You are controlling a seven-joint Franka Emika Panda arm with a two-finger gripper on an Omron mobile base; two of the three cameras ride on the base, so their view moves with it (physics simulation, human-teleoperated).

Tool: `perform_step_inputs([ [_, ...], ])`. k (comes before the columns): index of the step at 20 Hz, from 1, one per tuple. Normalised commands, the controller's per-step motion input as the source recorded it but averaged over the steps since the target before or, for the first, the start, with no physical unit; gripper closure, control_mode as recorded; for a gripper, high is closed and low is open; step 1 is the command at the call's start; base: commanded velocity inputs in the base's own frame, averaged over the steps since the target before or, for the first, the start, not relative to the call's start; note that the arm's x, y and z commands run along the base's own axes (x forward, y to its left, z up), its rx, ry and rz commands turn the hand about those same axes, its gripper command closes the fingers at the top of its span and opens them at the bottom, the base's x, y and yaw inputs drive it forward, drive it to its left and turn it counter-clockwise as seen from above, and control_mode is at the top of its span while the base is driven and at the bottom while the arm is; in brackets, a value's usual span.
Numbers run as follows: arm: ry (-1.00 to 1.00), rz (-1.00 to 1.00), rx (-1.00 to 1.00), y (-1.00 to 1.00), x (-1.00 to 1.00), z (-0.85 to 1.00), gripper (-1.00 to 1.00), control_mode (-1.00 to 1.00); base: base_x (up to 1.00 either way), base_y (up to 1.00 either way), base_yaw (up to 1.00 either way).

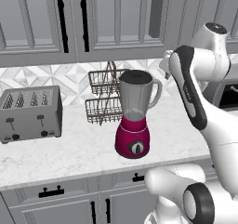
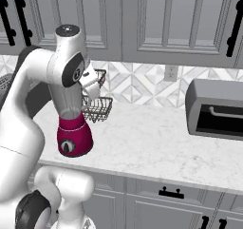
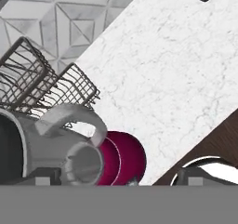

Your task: Close the lid blender by securely placing the lid on top.

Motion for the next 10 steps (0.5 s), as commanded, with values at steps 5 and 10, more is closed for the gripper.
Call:
perform_step_inputs([
  [5,0.0,0.0,0.0,-0.55,0.0,-0.14,-1.0,-1.0,0.0,0.0,0.0],
  [10,0.0,0.0,0.0,-0.12,0.0,-0.05,-1.0,-1.0,0.0,0.0,0.0],
])
